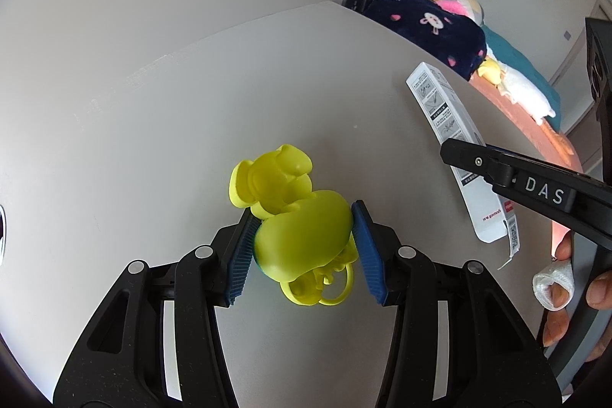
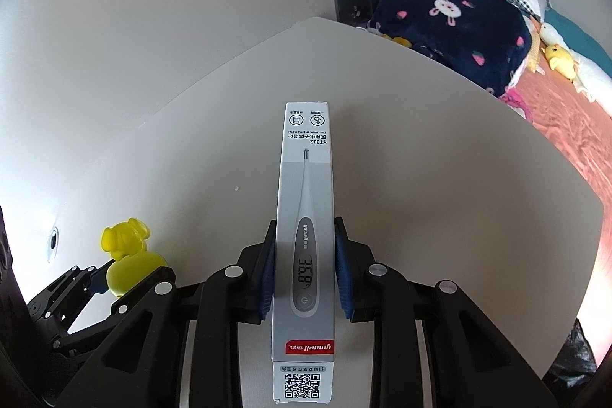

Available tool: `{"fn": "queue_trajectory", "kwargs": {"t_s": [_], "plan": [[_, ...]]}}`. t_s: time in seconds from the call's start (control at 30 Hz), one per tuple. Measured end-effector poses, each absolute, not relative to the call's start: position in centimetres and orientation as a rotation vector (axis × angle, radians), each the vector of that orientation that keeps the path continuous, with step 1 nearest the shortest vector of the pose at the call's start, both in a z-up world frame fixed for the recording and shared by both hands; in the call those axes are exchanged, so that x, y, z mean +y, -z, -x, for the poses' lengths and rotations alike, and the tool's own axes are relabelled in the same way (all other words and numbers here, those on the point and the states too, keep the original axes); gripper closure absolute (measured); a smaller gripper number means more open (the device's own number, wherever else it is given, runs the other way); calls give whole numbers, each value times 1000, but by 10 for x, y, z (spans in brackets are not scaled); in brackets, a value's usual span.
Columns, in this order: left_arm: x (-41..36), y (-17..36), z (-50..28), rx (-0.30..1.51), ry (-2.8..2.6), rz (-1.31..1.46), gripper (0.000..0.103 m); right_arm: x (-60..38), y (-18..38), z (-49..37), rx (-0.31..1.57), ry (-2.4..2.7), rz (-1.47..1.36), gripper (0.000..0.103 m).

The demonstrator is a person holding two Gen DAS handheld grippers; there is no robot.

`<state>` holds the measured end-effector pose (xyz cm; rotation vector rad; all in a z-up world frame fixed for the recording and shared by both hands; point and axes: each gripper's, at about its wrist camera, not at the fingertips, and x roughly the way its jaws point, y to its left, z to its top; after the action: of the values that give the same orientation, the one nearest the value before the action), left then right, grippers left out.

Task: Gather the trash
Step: 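Grasp the yellow plush toy with the left gripper while the right grasps the white thermometer box, then lift and carry the yellow toy and thermometer box over the black bag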

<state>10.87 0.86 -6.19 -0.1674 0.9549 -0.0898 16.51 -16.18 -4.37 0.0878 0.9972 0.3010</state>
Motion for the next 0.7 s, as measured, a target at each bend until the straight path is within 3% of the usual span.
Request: {"fn": "queue_trajectory", "kwargs": {"t_s": [0.7], "plan": [[-63,19,-71,903,230,60,55,-255,11,-90,900,-231,-183,75]]}}
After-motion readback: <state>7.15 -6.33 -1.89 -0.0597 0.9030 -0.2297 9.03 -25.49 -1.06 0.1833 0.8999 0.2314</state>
